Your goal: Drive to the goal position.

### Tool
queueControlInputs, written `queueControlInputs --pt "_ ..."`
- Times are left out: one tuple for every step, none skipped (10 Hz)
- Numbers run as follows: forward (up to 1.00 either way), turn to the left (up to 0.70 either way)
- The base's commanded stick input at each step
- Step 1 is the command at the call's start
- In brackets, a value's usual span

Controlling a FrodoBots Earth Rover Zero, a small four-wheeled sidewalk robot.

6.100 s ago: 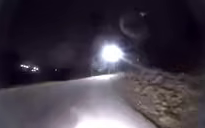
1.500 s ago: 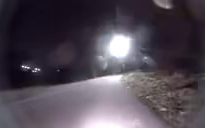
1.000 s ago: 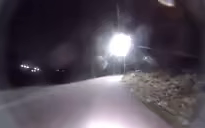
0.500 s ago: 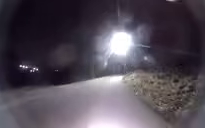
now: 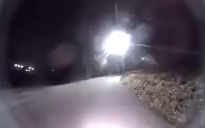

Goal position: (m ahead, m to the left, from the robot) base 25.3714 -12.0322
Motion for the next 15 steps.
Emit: queueControlInputs --pt "1.00 0.00" --pt "1.00 0.00" --pt "1.00 0.00" --pt "1.00 0.00" --pt "1.00 0.00" --pt "1.00 0.00" --pt "1.00 0.00" --pt "1.00 0.00" --pt "1.00 0.00" --pt "1.00 0.00" --pt "1.00 0.00" --pt "1.00 0.00" --pt "1.00 0.00" --pt "1.00 0.00" --pt "1.00 0.00"
